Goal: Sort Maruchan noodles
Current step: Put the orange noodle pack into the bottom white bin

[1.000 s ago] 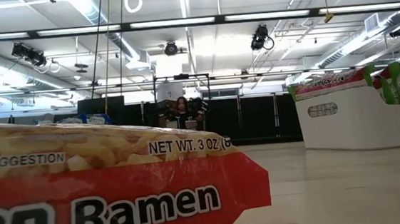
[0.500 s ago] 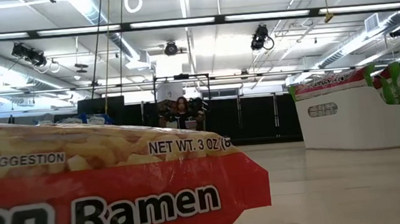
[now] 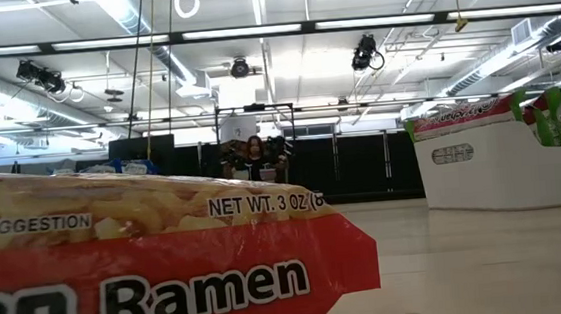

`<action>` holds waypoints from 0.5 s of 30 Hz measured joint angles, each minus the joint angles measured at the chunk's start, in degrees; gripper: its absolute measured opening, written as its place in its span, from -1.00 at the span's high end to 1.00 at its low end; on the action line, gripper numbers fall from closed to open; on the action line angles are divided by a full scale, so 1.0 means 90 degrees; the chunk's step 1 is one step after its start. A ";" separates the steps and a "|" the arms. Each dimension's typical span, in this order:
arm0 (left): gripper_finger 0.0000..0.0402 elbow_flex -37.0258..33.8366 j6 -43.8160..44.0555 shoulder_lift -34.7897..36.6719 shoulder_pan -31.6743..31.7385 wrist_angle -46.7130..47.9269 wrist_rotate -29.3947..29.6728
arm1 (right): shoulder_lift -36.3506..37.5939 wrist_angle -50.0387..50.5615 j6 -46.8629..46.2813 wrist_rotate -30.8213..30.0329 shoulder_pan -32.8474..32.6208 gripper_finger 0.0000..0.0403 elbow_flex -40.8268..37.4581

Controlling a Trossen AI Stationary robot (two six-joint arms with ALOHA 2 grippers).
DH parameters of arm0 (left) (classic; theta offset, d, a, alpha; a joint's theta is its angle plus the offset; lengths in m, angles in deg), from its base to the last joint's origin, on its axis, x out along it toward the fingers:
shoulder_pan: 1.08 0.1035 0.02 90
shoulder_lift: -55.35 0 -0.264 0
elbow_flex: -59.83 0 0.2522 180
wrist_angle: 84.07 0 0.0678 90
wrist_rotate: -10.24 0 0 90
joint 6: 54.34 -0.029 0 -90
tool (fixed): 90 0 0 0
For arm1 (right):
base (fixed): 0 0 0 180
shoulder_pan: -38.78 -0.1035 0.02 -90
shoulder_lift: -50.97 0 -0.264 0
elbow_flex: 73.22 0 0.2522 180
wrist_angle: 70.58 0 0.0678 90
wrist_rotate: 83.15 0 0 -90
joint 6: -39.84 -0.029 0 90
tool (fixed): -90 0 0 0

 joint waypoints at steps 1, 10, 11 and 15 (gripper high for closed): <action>-0.45 0.0000 -0.0082 -0.0159 -0.0002 -0.0203 -0.0248 | -0.0110 -0.0075 0.0082 -0.0001 0.0033 0.18 0.0087; -0.45 0.0069 -0.0813 -0.0573 0.0335 -0.1363 0.0515 | -0.0497 -0.0045 0.0155 -0.0021 0.0027 0.18 0.0412; -0.45 0.0068 -0.1048 -0.0576 0.0473 -0.1446 0.0673 | -0.0497 -0.0033 0.0126 -0.0034 0.0028 0.18 0.0415; -0.45 0.0080 -0.2059 -0.0771 0.1081 -0.2441 0.1143 | -0.0497 -0.0019 0.0104 -0.0117 0.0063 0.18 0.0415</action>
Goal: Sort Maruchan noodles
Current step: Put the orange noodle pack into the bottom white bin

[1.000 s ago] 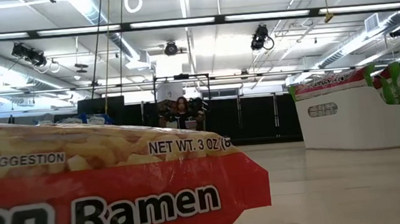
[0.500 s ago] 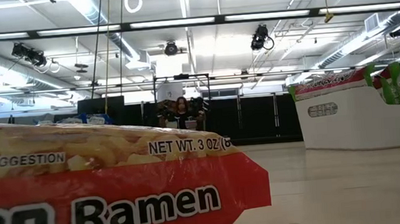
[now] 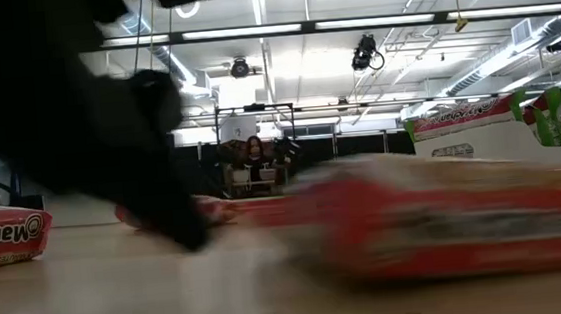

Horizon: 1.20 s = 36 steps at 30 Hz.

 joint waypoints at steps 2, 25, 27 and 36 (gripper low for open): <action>-0.45 -0.0005 -0.0404 -0.0085 0.0271 -0.0326 0.0068 | 0.0000 -0.0033 -0.0062 -0.0014 0.0018 0.18 0.0000; -0.45 0.0320 -0.0154 0.2350 0.0172 0.3142 0.0840 | -0.0811 0.2325 0.0685 -0.1069 0.1963 0.26 0.0002; -0.45 0.0322 0.0191 0.2587 -0.0057 0.3497 0.1093 | -0.0989 0.2282 0.0909 -0.1026 0.2152 0.27 0.0002; -0.45 0.0321 0.1343 0.2981 -0.0973 0.4096 0.2191 | -0.1770 0.1531 0.1154 -0.0147 0.1983 0.32 -0.0004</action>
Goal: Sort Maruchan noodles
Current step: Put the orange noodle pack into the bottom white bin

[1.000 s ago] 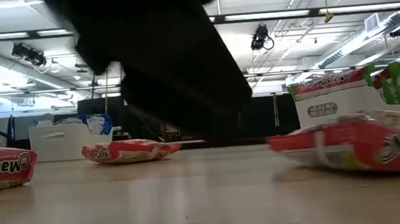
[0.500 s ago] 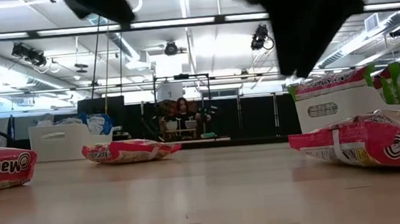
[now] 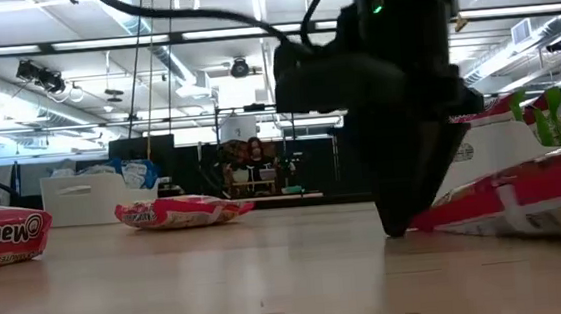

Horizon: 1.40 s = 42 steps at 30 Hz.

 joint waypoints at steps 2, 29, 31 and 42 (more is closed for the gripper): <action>-0.45 0.0000 0.0125 0.0002 -0.0087 0.0058 0.0047 | -0.0015 -0.0270 -0.0062 0.0278 -0.0184 0.32 -0.0001; -0.45 0.0000 0.0114 0.0002 0.0010 0.0162 -0.0205 | 0.0833 -0.0030 0.3099 -0.1969 -0.2564 0.32 -0.0003; -0.45 0.0000 0.0116 0.0002 -0.0009 0.0095 -0.0200 | 0.0795 0.0137 0.3095 -0.2189 -0.2672 0.32 -0.0001; -0.45 0.0000 -0.0051 0.0002 0.0214 0.0064 -0.0082 | 0.0051 0.0060 0.2874 -0.2408 -0.2688 0.17 -0.0001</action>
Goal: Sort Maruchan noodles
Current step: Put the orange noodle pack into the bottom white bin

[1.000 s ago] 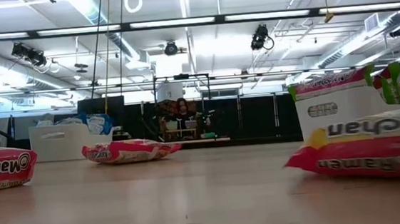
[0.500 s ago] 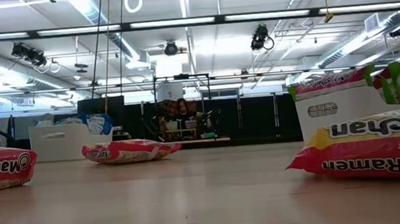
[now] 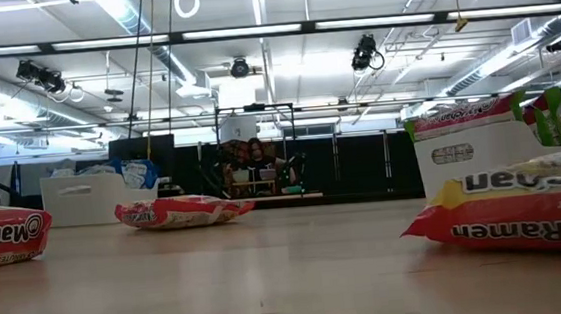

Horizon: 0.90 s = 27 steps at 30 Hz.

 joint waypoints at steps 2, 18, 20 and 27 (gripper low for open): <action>-0.45 0.0000 -0.0002 0.0000 0.0028 -0.0004 -0.0025 | -0.0072 0.0170 -0.0262 0.0017 0.0085 0.11 -0.0004; -0.45 0.0000 0.0001 0.0000 0.0078 -0.0018 -0.0071 | 0.0057 0.0389 0.0000 -0.0105 0.0244 -0.18 -0.0092; -0.45 0.0000 0.0002 0.0000 0.0080 -0.0021 -0.0069 | 0.0056 0.0242 -0.0021 -0.0082 0.0265 -0.18 -0.0310; -0.45 0.0000 0.0003 0.0000 0.0080 -0.0018 -0.0071 | 0.0063 0.0073 -0.0166 -0.0021 0.0439 -0.11 -0.0583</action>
